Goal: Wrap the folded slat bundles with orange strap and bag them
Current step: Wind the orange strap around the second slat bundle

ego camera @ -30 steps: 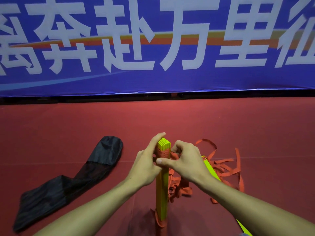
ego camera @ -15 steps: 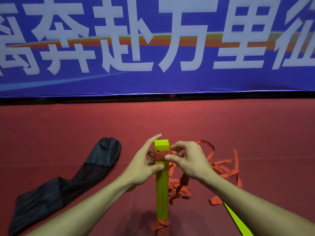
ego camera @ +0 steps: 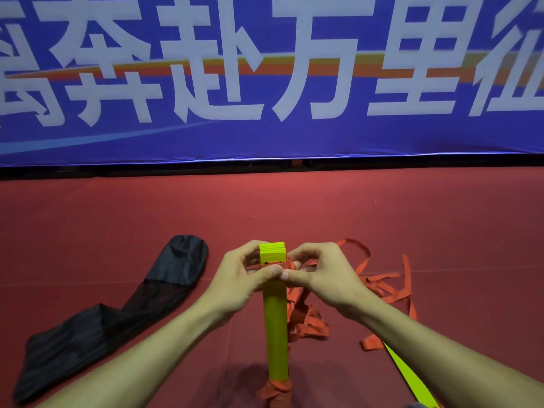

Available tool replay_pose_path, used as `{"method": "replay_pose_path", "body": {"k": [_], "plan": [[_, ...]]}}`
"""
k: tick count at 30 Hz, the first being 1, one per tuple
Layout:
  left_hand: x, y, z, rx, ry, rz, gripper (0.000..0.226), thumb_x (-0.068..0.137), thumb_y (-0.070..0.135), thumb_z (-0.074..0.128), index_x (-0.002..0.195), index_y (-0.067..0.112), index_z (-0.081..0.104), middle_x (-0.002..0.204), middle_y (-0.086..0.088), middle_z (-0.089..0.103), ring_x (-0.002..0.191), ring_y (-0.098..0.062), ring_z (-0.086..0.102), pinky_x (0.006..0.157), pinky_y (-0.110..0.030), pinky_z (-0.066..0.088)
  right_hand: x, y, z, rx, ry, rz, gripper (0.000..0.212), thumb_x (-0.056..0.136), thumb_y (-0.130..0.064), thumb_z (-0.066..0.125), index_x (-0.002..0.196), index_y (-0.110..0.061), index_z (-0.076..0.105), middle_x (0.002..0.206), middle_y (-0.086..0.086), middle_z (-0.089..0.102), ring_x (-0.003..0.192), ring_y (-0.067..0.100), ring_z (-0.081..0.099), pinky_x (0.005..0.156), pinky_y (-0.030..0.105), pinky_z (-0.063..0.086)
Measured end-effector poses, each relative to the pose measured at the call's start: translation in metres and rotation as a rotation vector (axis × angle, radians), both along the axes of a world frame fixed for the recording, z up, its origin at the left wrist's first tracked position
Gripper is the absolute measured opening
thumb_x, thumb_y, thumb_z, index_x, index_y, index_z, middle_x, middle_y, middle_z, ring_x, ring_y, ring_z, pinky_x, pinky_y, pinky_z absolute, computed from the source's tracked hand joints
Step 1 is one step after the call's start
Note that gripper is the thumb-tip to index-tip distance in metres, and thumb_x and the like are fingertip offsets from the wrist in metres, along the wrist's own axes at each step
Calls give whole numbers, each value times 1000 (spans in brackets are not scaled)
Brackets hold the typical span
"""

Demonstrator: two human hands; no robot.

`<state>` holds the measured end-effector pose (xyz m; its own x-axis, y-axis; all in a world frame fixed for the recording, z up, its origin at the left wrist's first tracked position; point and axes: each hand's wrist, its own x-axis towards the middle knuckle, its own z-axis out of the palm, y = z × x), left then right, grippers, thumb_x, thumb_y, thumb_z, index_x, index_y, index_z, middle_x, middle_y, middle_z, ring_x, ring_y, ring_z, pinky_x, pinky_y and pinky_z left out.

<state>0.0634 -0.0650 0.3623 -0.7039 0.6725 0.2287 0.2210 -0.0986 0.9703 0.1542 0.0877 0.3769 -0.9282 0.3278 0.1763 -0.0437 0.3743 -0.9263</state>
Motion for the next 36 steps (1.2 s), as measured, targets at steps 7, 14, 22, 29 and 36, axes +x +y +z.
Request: {"method": "replay_pose_path", "body": {"k": [7,14,22,29,36], "plan": [[0,-6,1,20,29,40,24,86,-3,70,107,9,68,93,-2,75,86,-13,71,67,-27,57,5,-1,4,-426,-106,97,25,81,18,64,95,-2,70,65,2,59,63,21,62,70,37,51],[-1,-10,1,-15,39,43,23,87,-4,70,103,14,70,91,1,75,89,-10,70,69,-28,57,7,-1,2,-342,-239,89,13,79,13,69,88,4,71,75,18,61,54,17,54,52,24,45],[-2,-13,2,25,-13,43,21,88,-4,67,105,8,67,87,2,75,84,-10,72,67,-24,56,10,4,5,-362,-212,164,19,83,14,63,89,-4,67,81,15,66,64,16,63,53,25,51],[-2,-12,1,3,-6,37,21,88,-5,67,103,10,67,84,4,72,81,-8,69,70,-28,59,11,9,6,-173,-188,149,27,75,11,75,86,-7,59,71,8,62,54,13,60,48,23,49],[-4,-13,2,4,-19,53,22,89,-4,66,105,11,67,86,4,72,81,-8,69,66,-26,58,9,12,2,-222,-140,196,18,79,9,72,83,-3,59,71,12,59,62,18,59,61,27,54]]}}
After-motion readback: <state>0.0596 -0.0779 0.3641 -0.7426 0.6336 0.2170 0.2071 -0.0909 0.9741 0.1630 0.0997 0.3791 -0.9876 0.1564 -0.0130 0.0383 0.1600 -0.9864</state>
